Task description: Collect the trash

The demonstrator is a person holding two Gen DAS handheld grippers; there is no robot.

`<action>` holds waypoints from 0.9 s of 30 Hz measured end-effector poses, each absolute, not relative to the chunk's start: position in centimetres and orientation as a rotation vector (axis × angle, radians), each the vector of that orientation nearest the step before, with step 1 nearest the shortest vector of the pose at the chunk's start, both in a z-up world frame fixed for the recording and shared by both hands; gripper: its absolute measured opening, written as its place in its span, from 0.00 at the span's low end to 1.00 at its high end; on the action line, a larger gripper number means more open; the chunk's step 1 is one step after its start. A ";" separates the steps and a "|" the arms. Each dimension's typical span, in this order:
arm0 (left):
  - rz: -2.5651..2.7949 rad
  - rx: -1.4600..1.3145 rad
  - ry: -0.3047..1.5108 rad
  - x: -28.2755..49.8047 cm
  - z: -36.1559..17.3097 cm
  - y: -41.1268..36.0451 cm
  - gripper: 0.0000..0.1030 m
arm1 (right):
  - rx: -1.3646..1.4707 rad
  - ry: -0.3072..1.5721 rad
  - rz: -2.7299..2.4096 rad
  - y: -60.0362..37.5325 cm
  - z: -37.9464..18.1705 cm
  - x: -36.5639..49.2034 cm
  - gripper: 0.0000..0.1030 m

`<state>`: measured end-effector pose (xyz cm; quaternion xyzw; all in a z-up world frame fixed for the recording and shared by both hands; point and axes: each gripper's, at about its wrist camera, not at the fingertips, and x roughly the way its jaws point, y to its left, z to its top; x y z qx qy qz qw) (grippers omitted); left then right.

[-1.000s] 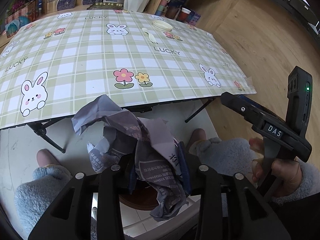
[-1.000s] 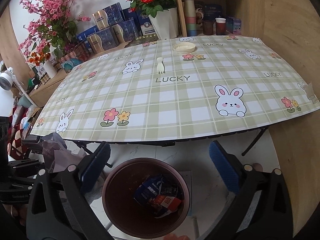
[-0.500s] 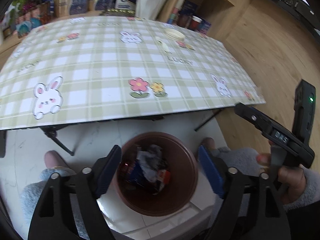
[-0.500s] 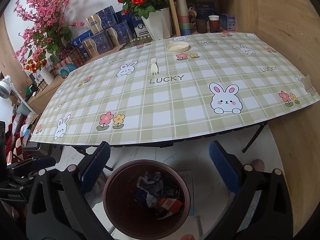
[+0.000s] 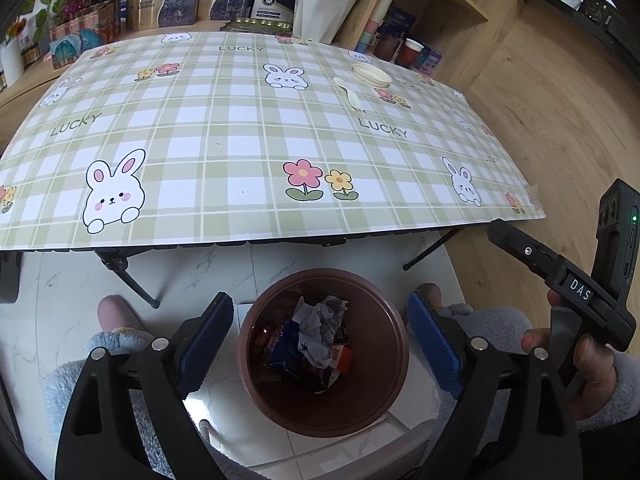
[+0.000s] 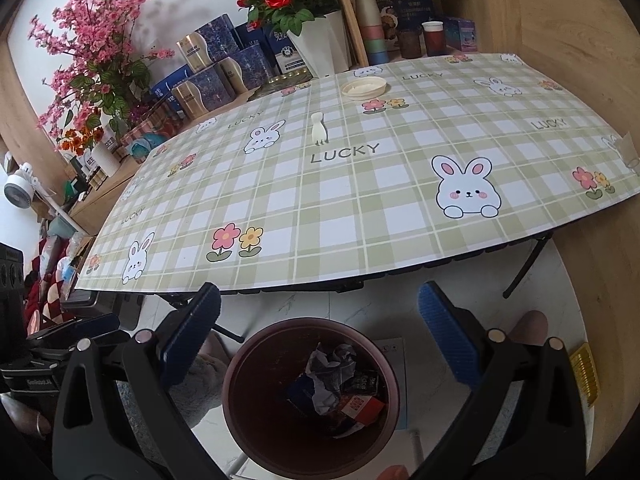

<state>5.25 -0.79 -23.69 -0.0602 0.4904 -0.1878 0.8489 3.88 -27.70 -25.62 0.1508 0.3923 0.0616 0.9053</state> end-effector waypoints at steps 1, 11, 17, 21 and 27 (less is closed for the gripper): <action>-0.393 -0.126 1.033 5.3 -23.7 -0.8 0.84 | 0.319 0.816 0.127 -27.8 -25.8 3.9 0.95; -0.357 -0.123 1.011 6.0 -23.6 -0.4 0.84 | 0.341 0.828 0.137 -28.0 -26.4 4.1 0.95; -0.342 -0.121 1.012 6.4 -23.7 -0.3 0.84 | 0.348 0.837 0.133 -28.2 -26.8 4.3 0.95; -0.337 -0.120 1.017 6.6 -23.9 -0.2 0.84 | 0.344 0.843 0.131 -28.2 -27.0 4.6 0.95; -0.327 -0.119 1.026 6.9 -24.3 -0.1 0.84 | 0.338 0.853 0.130 -28.3 -27.3 5.0 0.95</action>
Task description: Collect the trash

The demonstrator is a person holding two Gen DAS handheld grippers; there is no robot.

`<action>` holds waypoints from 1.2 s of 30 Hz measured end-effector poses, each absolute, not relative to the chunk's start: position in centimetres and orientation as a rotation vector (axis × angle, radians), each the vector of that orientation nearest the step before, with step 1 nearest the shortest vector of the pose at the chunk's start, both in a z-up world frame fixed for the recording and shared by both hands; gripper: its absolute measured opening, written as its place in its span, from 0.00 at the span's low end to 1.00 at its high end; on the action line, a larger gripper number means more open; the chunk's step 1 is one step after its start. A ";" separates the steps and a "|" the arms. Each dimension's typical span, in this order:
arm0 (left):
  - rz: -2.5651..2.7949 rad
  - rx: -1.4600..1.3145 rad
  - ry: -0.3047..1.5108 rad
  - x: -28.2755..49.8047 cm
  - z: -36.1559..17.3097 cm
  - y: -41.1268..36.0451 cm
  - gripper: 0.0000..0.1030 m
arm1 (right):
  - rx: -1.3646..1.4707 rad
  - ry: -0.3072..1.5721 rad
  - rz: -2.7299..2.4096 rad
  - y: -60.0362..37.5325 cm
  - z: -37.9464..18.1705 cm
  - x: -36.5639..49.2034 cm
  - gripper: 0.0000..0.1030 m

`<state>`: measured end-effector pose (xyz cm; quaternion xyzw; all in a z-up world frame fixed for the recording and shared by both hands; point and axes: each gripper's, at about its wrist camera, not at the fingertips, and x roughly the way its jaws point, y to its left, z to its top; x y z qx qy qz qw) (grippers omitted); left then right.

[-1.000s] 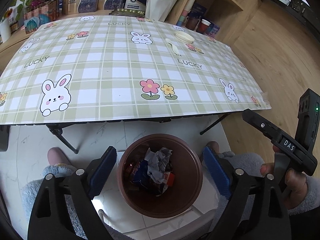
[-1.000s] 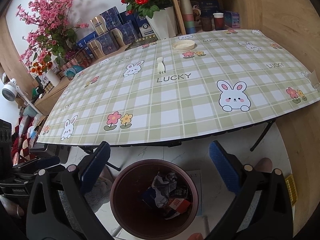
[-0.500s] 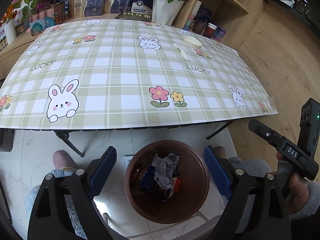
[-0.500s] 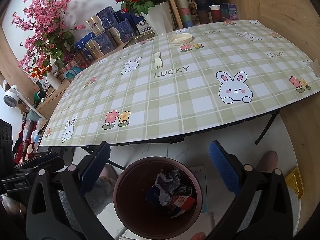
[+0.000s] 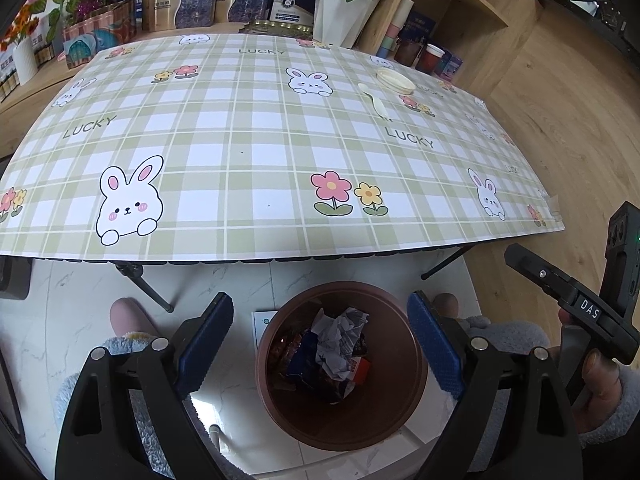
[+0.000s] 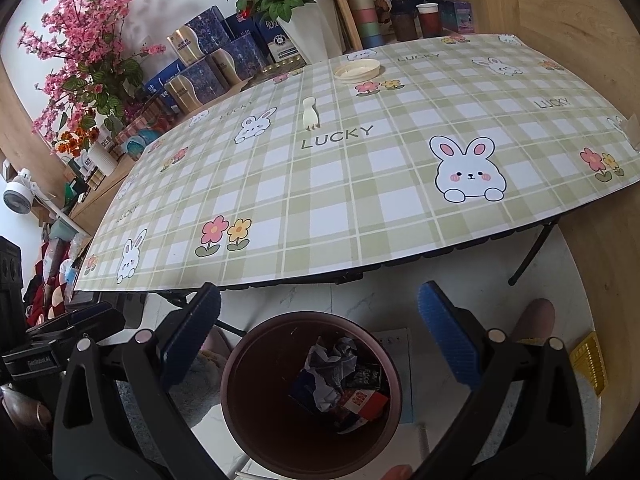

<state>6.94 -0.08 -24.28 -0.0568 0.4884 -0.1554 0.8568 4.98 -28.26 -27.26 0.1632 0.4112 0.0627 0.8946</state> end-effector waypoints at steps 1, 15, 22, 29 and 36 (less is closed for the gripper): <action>-0.325 -0.120 1.027 7.0 -24.3 -0.1 0.84 | 0.336 0.854 0.129 -28.3 -27.3 5.1 0.95; -0.317 -0.090 1.002 11.0 -23.7 -0.7 0.84 | 0.299 0.828 0.109 -31.2 -25.6 10.8 0.95; -0.338 -0.110 0.942 16.7 -21.7 -2.5 0.84 | 0.197 0.818 0.098 -34.2 -23.7 21.7 0.95; -0.318 -0.136 0.904 21.4 -20.6 -3.4 0.84 | 0.150 0.866 0.081 -34.1 -24.3 33.8 0.95; -0.268 -0.167 0.930 24.1 -22.5 -2.8 0.84 | 0.009 0.933 0.031 -31.9 -27.0 41.7 0.95</action>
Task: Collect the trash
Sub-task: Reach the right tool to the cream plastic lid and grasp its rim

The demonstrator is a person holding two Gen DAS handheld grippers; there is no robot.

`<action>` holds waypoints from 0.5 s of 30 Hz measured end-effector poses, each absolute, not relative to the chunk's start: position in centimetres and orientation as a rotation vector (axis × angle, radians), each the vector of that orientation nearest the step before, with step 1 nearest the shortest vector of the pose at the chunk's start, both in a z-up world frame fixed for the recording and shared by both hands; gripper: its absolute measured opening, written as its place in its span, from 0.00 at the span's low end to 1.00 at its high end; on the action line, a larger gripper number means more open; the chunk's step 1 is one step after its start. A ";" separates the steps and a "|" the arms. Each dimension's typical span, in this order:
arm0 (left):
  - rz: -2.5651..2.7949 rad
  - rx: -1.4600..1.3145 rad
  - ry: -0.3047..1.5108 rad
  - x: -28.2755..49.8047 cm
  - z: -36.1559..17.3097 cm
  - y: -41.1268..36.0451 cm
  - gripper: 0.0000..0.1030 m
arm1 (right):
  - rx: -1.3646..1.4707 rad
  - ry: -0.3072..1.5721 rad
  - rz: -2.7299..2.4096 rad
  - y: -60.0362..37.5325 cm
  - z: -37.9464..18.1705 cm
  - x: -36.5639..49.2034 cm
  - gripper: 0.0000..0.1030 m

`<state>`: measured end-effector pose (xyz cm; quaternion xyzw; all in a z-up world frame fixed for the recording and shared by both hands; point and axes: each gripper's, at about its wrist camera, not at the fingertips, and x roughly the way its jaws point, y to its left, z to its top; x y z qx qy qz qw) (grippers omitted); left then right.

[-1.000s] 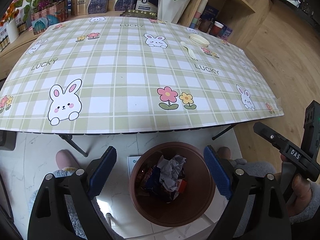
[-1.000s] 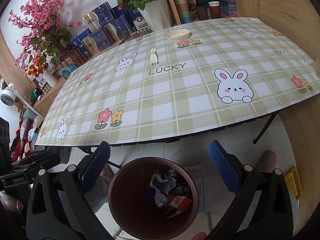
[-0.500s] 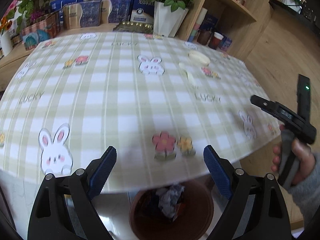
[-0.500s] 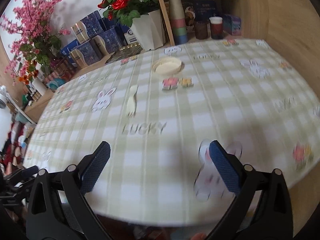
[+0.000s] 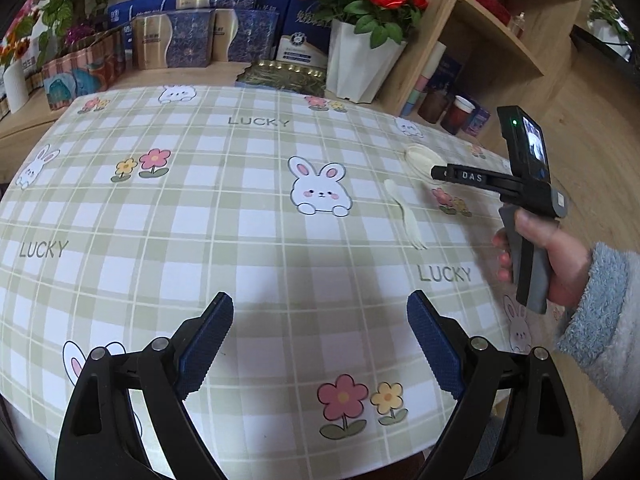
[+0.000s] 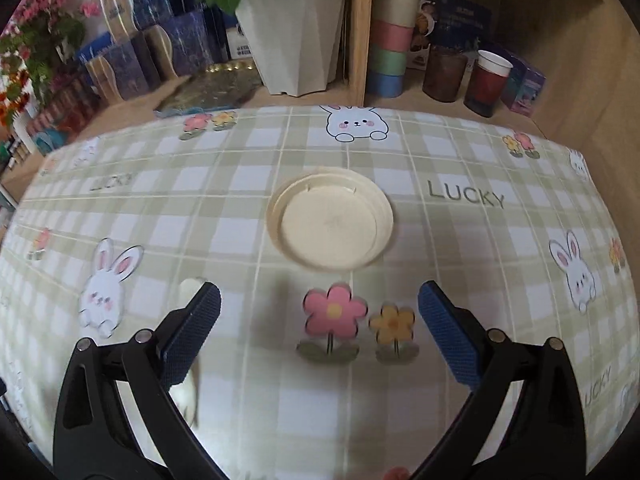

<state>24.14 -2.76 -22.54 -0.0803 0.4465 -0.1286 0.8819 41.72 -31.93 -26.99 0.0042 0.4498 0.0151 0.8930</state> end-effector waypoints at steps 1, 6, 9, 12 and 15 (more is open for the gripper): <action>-0.265 -0.171 0.934 24.3 -22.8 -2.7 0.84 | 0.003 0.936 0.029 -31.8 -27.3 42.7 0.95; -0.256 -0.172 0.944 25.2 -23.7 -2.7 0.84 | 0.012 0.989 -0.003 -32.4 -29.0 46.5 0.95; -0.256 -0.177 0.944 25.6 -23.9 -2.8 0.84 | 0.044 1.014 0.023 -32.8 -30.0 47.9 0.95; -0.260 -0.167 0.948 25.9 -24.2 -3.1 0.84 | 0.006 1.029 0.020 -32.5 -30.5 48.4 0.94; -0.270 -0.156 0.951 26.3 -24.4 -3.7 0.84 | 0.003 1.018 0.031 -32.8 -30.6 48.7 0.94</action>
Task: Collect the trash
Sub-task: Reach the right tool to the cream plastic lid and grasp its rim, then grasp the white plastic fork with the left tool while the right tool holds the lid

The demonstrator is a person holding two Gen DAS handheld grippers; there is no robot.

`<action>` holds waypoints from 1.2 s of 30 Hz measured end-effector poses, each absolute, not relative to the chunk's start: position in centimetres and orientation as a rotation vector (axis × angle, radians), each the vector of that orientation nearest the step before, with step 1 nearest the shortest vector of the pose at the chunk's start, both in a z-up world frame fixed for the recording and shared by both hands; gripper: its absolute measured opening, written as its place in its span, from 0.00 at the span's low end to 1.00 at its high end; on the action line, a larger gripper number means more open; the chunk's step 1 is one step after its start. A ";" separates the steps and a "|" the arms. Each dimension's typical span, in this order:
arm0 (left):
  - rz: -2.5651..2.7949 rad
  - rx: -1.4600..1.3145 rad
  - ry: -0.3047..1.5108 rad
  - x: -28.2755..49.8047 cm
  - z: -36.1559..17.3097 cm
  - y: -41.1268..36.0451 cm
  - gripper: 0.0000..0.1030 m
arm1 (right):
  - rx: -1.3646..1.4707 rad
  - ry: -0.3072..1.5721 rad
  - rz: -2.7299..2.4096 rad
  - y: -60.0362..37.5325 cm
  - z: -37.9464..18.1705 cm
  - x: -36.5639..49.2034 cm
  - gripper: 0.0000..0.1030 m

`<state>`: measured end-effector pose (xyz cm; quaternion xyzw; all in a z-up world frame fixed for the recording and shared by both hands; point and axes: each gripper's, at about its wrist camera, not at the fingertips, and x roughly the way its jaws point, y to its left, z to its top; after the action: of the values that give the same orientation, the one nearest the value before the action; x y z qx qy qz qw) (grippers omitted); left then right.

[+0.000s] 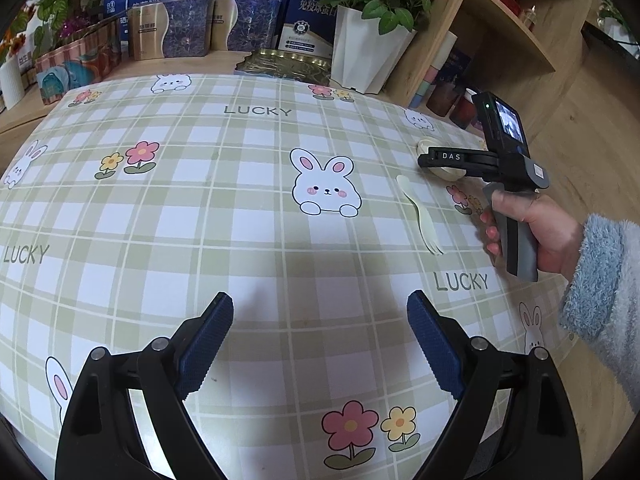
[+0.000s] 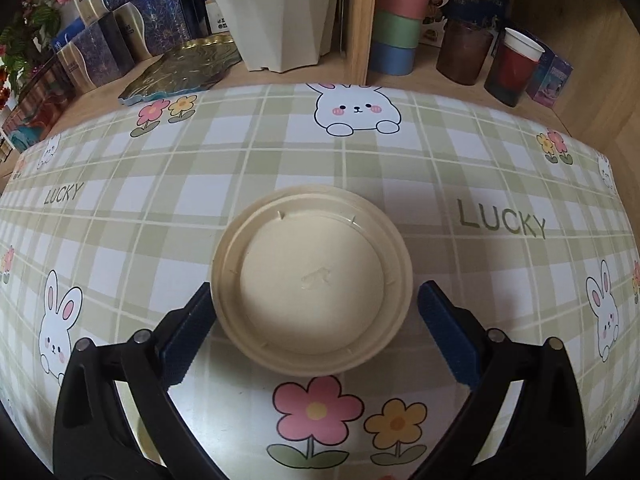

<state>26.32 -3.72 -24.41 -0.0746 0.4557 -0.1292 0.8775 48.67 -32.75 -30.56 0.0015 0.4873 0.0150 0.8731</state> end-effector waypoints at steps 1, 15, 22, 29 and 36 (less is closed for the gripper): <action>-0.272 -0.154 0.950 26.4 -24.4 -3.9 0.84 | 0.008 1.017 0.042 -32.8 -30.6 48.7 0.92; -0.374 -0.041 0.941 29.7 -24.1 -10.6 0.79 | 0.147 0.911 0.175 -35.7 -27.2 42.3 0.83; -0.389 -0.004 0.989 33.8 -25.3 -15.5 0.67 | 0.170 0.821 0.153 -40.7 -24.6 37.9 0.83; -0.332 0.043 1.030 37.2 -27.0 -18.9 0.44 | 0.222 0.792 0.117 -43.7 -24.1 34.9 0.83; -0.235 0.099 1.051 38.4 -28.5 -20.8 0.39 | 0.222 0.792 0.123 -43.7 -24.1 33.4 0.83</action>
<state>38.36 -20.76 -28.50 0.0473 0.5004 -0.1117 0.8572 33.41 -43.70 -24.13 0.1077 0.3849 0.0596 0.9147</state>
